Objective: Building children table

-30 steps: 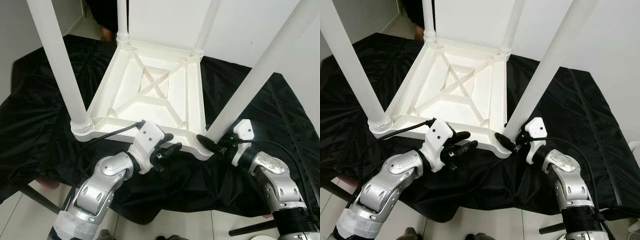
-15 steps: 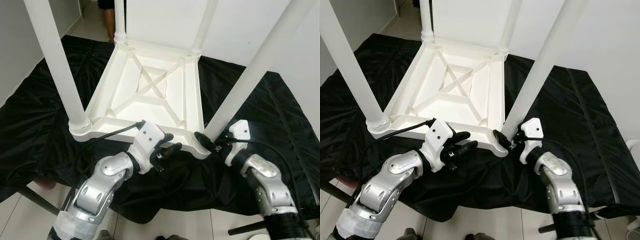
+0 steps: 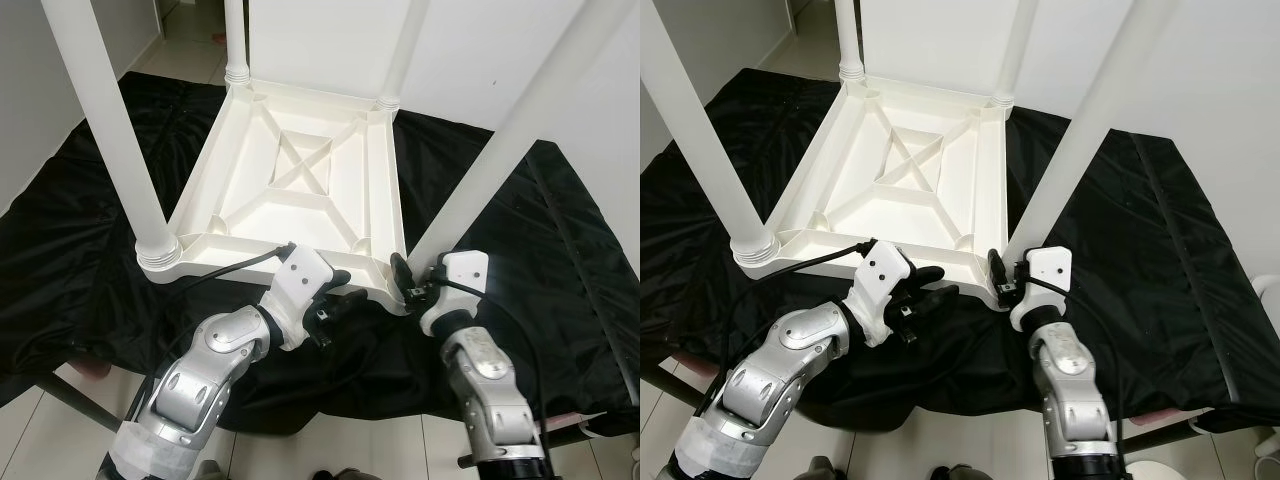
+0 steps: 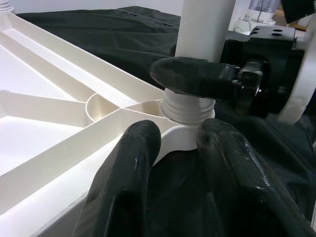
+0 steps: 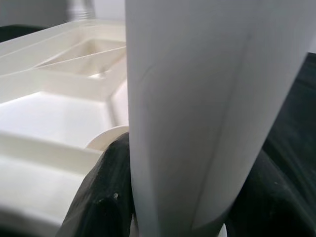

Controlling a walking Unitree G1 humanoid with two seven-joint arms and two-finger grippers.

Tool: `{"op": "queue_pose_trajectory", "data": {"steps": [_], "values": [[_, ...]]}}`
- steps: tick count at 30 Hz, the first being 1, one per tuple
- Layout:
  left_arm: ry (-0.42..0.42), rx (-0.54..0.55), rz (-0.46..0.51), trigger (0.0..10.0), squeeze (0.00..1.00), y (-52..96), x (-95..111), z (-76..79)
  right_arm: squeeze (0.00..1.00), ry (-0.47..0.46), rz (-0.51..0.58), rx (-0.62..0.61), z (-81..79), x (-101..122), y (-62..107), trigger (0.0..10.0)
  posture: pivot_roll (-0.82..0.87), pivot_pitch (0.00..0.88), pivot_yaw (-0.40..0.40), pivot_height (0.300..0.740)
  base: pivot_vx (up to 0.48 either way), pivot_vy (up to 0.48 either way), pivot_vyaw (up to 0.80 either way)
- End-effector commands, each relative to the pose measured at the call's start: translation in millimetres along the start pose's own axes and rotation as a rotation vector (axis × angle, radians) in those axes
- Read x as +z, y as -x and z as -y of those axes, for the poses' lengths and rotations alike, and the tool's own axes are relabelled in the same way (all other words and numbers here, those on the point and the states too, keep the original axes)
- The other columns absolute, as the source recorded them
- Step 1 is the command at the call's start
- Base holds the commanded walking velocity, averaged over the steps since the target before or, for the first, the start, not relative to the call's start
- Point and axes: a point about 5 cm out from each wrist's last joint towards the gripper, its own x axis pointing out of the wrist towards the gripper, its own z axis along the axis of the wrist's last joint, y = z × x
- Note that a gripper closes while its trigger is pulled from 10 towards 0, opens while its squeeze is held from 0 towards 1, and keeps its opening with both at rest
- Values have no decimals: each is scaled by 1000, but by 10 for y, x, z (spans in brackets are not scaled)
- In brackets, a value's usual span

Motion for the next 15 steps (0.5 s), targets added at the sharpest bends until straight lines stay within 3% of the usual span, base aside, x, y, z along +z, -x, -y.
{"op": "queue_pose_trajectory", "data": {"steps": [1,3,7,15], "values": [[2,-18,-15,10000,0,-11,-22,35,0,32,-102,-63,22,-187,49,10000,42,121,-80,740,0,0,0],[5,-13,-14,10000,0,-6,-24,28,0,39,-107,-152,10,-205,53,10000,47,120,-85,740,0,0,0],[4,-5,-13,10000,0,-6,-24,24,0,22,-107,-209,-10,-215,56,10000,50,119,-89,740,0,0,0],[9,28,-8,10000,0,-21,-29,5,0,-5,-77,-210,-93,-162,44,10000,50,115,-96,740,0,0,0]]}}
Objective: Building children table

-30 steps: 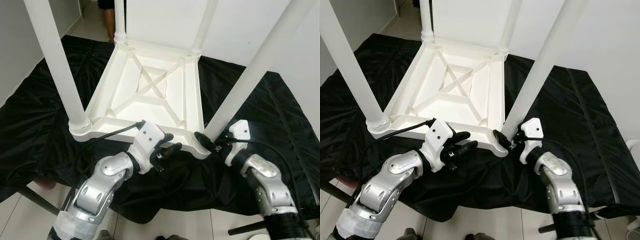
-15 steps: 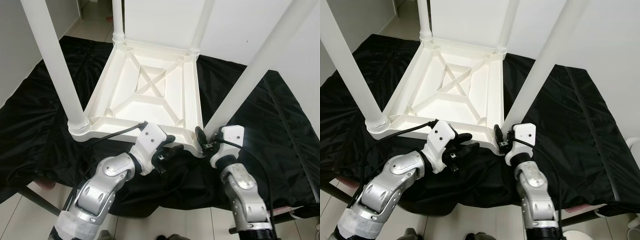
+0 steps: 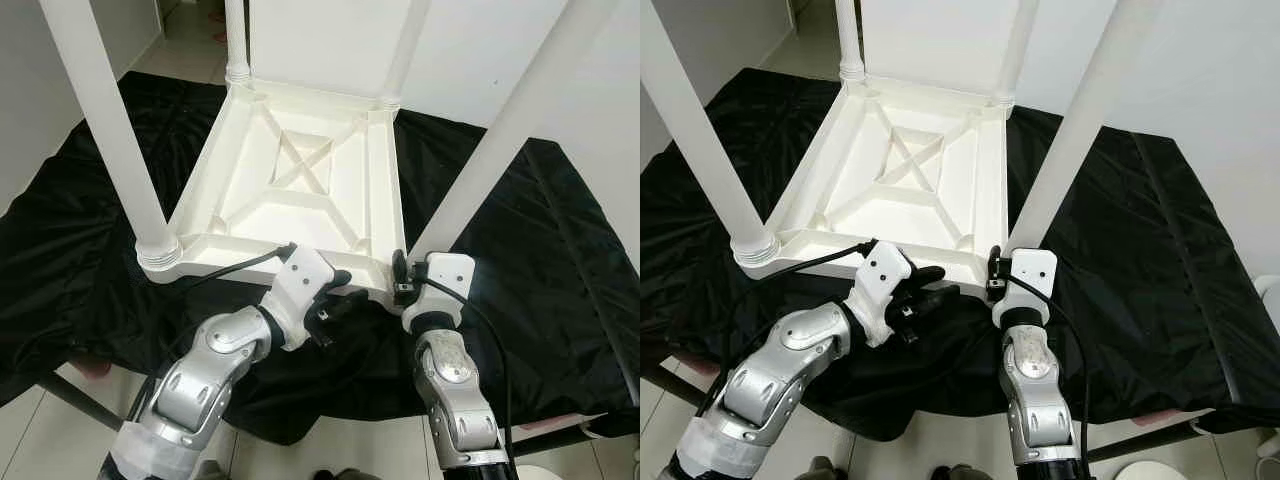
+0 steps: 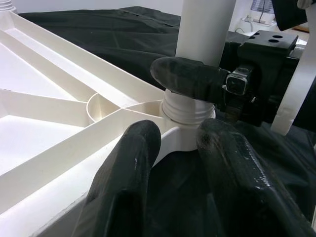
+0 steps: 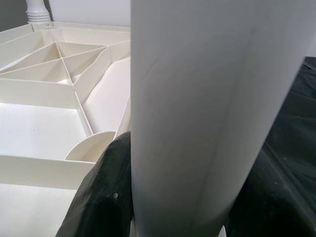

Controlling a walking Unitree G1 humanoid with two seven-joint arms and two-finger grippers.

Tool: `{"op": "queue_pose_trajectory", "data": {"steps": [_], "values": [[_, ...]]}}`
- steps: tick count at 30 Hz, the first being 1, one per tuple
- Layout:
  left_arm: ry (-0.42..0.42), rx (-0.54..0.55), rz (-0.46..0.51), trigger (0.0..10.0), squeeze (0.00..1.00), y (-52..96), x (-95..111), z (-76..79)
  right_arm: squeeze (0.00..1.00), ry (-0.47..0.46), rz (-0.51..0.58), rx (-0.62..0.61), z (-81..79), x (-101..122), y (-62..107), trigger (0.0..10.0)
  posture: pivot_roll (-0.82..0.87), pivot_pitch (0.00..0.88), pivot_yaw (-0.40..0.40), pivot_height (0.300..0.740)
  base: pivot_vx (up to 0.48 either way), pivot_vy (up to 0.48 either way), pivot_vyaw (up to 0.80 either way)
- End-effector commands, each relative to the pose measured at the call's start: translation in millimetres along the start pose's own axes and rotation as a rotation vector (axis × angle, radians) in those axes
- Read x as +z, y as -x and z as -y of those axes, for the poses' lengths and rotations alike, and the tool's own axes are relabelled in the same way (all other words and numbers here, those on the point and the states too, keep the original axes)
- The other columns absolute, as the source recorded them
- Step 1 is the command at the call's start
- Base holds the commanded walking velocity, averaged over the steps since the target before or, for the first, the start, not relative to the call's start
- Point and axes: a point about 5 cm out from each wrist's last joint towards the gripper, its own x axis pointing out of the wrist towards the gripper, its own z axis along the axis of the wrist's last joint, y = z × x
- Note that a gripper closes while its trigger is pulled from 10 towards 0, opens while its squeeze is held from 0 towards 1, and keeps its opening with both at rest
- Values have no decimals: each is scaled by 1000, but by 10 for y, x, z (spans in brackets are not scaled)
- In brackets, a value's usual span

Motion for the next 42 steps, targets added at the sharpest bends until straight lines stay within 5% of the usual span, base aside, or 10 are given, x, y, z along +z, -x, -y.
{"op": "queue_pose_trajectory", "data": {"steps": [1,10,11,23,24,25,26,33,37,42], "values": [[5,33,-11,10000,0,-12,-31,-7,0,8,-77,-54,24,-150,43,10000,52,116,-98,740,0,0,0],[-21,77,-8,10000,0,-20,-26,-70,31,37,-71,-59,75,-150,53,10000,41,107,-94,740,0,0,0],[-32,88,-7,10000,0,-34,-21,-84,1000,42,-61,-48,82,-142,62,10000,41,101,-94,740,0,0,0],[-50,110,5,10000,0,-69,1,-128,1000,11,-10,41,164,-98,103,10000,27,104,-67,740,0,0,0],[-66,103,1,10000,0,-57,-10,-126,753,-3,-12,90,181,-95,102,10000,26,103,-63,740,0,0,0],[-66,103,1,10000,0,-57,-10,-126,753,-3,-12,90,181,-95,102,10000,26,103,-63,740,0,0,0],[-83,98,-2,10000,0,-43,-21,-125,0,-11,-8,131,198,-80,98,10000,25,102,-60,740,0,0,0],[-93,75,-13,10000,0,-4,-57,-117,0,-8,6,342,224,-12,79,10000,16,106,-55,740,0,0,0],[-66,-26,-41,10000,0,73,-100,-59,0,65,27,567,312,78,34,10000,15,117,-57,740,0,0,0],[-28,-73,-38,10000,0,108,-86,-43,0,112,19,690,358,100,0,10000,22,120,-51,740,0,0,0]]}}
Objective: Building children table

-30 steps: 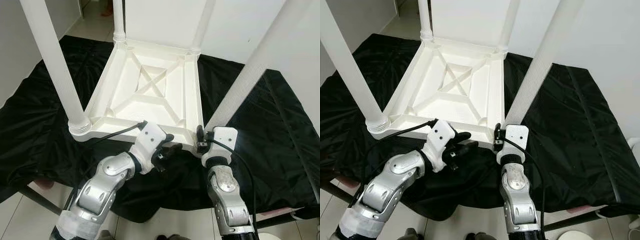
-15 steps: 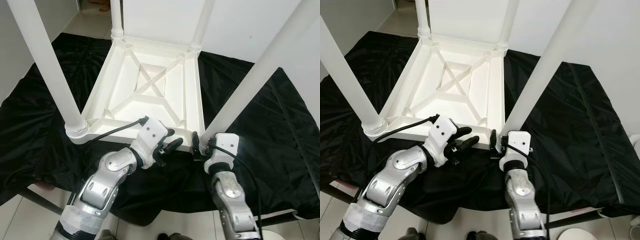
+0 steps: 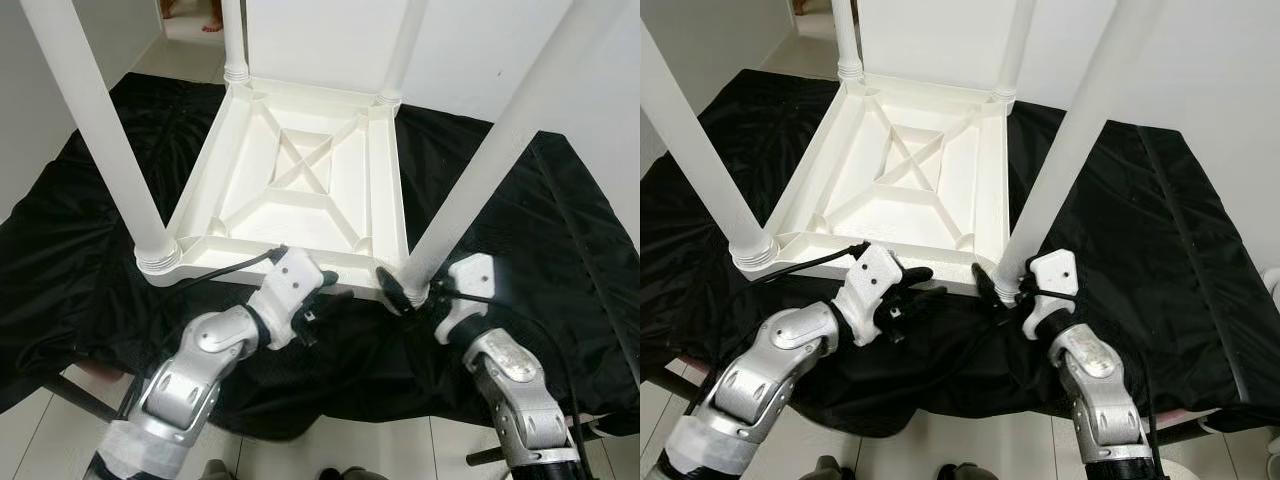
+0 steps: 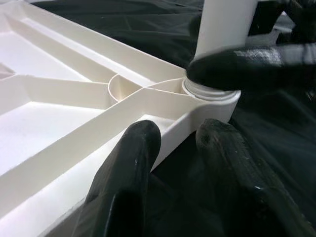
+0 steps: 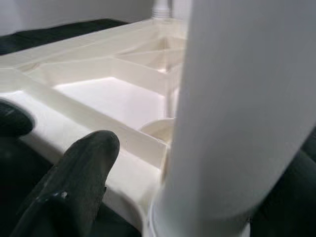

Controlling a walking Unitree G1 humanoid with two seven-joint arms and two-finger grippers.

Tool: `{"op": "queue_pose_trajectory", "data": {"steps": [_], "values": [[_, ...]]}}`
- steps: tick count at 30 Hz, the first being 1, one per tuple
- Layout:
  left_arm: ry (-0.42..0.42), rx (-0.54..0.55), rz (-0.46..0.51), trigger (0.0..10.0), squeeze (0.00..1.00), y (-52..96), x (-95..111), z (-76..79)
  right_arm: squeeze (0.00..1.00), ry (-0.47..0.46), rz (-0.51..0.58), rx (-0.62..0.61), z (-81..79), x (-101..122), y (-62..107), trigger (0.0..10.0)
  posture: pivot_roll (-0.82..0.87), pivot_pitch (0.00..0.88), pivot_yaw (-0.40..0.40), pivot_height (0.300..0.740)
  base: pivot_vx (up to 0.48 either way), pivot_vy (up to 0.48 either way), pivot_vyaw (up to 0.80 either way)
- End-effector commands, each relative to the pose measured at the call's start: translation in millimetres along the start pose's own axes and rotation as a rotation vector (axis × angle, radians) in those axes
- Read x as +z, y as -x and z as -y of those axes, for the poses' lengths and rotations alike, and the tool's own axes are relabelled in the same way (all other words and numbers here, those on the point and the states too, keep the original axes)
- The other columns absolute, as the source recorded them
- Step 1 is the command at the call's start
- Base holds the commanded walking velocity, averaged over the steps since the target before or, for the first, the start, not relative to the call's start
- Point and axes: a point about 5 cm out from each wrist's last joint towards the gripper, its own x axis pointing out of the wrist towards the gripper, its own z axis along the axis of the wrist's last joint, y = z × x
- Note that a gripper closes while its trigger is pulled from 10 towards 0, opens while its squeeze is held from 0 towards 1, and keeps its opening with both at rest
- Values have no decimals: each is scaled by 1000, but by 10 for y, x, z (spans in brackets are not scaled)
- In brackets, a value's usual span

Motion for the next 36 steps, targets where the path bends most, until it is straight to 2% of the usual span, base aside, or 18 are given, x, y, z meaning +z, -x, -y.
{"op": "queue_pose_trajectory", "data": {"steps": [1,3,10,11,12,13,14,15,27,28,34,36], "values": [[20,-91,-3,10000,0,18,-6,68,0,-3,-5,52,-6,-17,-3,10000,22,120,-51,740,0,0,0],[51,-129,13,10000,0,36,21,99,0,20,-25,135,54,-22,-26,10000,27,124,-46,740,0,0,0],[58,-159,24,10000,0,35,44,139,0,55,-79,221,148,-82,-71,10000,31,123,-45,740,0,0,0],[60,-164,26,10000,0,30,49,148,0,62,-103,237,186,-125,-84,6431,33,121,-46,740,0,0,0],[60,-164,26,10000,0,30,49,148,0,62,-103,237,186,-125,-84,6431,33,121,-46,740,0,0,0],[61,-166,27,10000,0,26,52,152,0,51,-125,257,216,-169,-90,549,34,119,-47,740,0,0,0],[61,-166,27,10000,0,26,52,152,0,51,-125,257,216,-169,-90,549,34,119,-47,740,0,0,0],[60,-165,28,10000,0,23,53,152,0,39,-138,270,232,-203,-91,0,39,113,-54,740,0,0,0],[70,-159,33,10000,0,-1,56,173,0,14,-128,295,217,-255,-95,0,40,86,-68,740,0,0,0],[71,-165,35,10000,0,-15,55,189,0,-2,-133,257,213,-277,-95,10000,41,82,-71,740,0,0,0],[69,-158,34,10000,0,-30,49,178,0,10,-172,211,183,-325,-82,10000,40,80,-72,740,0,0,0],[72,-156,38,10000,0,-27,53,185,0,8,-186,127,132,-351,-71,10000,38,76,-77,740,0,0,0]]}}
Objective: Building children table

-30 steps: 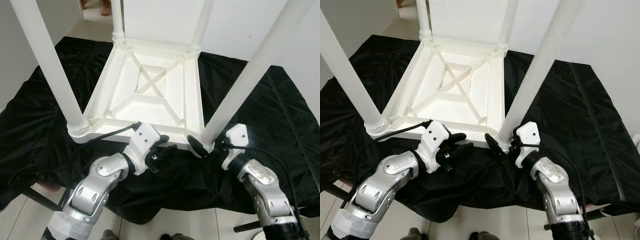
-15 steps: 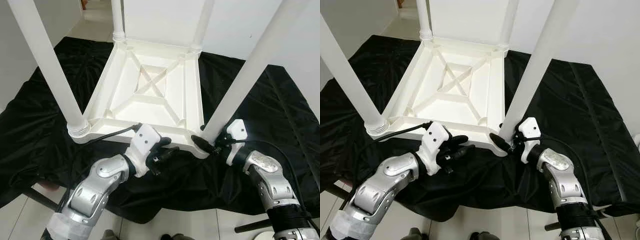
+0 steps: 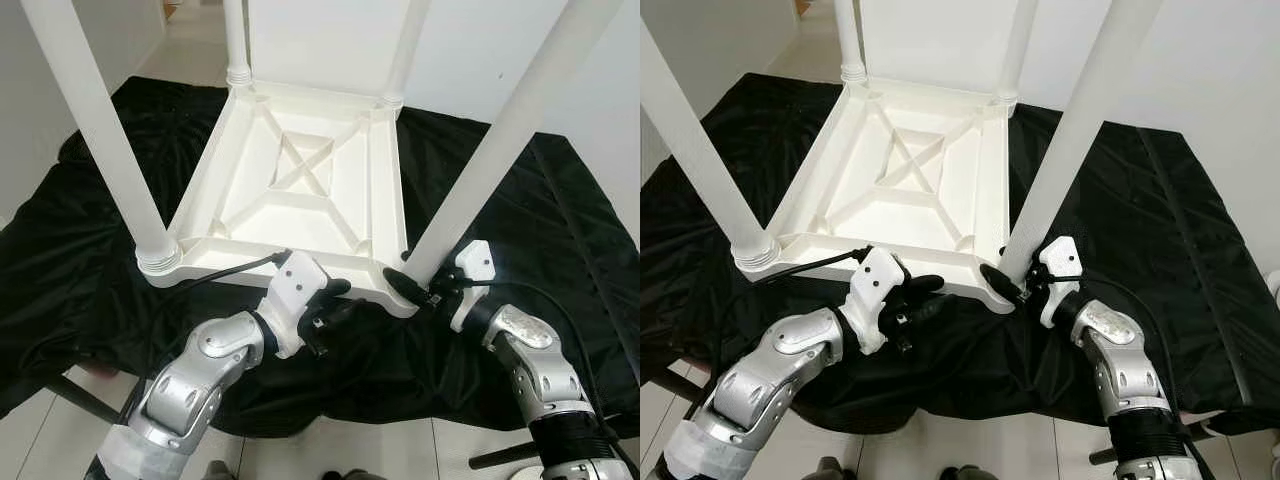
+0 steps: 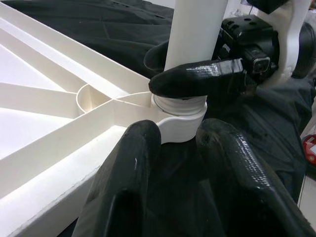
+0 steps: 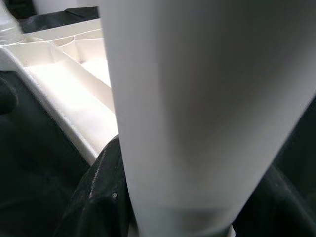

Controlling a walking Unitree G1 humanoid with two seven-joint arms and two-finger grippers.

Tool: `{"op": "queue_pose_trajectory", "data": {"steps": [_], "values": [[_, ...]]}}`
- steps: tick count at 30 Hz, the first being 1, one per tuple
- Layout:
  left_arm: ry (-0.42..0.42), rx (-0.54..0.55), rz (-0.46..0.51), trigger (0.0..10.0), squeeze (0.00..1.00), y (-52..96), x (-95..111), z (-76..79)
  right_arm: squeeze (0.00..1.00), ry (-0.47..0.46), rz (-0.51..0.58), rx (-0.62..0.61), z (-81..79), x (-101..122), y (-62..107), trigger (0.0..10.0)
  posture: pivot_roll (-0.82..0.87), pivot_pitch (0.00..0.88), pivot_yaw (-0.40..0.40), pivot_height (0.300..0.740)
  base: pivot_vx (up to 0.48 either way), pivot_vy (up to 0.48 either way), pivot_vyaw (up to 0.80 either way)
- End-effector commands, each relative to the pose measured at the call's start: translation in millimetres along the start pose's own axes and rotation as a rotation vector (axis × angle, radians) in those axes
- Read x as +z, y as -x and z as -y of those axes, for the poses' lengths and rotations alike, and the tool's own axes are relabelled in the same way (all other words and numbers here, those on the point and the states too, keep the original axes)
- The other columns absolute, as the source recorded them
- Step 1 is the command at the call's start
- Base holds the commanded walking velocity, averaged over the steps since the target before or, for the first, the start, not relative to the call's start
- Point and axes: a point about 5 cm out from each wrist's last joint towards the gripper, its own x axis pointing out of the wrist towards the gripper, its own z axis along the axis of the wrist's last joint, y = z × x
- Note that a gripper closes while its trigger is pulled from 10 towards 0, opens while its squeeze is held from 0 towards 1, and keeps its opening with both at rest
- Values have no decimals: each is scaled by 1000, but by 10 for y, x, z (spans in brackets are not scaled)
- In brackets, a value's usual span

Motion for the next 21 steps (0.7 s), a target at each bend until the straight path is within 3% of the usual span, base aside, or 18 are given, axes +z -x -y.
{"op": "queue_pose_trajectory", "data": {"steps": [1,4,8,12,15,16,19,21], "values": [[-9,-79,6,10000,0,-14,14,59,0,2,-108,-60,-122,-198,25,10000,38,76,-77,740,0,0,0],[-5,-78,7,10000,0,-14,12,63,0,-3,-100,-121,-165,-204,23,10000,33,77,-74,740,0,0,0],[-4,-84,5,10000,0,-34,3,81,0,-34,-83,-242,-336,-200,2,10000,23,80,-69,740,0,0,0],[-3,-87,4,10000,0,-36,2,82,0,-35,-86,-281,-349,-197,-3,10000,21,81,-67,740,0,0,0],[-3,-91,3,10000,0,-38,3,82,0,-68,-98,-505,-405,-188,-12,10000,18,84,-68,740,0,0,0],[-3,-91,3,10000,0,-38,3,82,0,-68,-98,-505,-405,-188,-12,10000,18,84,-68,740,0,0,0],[-2,-90,3,10000,0,-40,6,77,0,-70,-100,-708,-487,-169,-20,10000,18,84,-68,740,0,0,0],[-1,-88,3,10000,0,-42,9,75,0,-93,-100,-756,-535,-169,-35,10000,22,84,-70,740,0,0,0]]}}
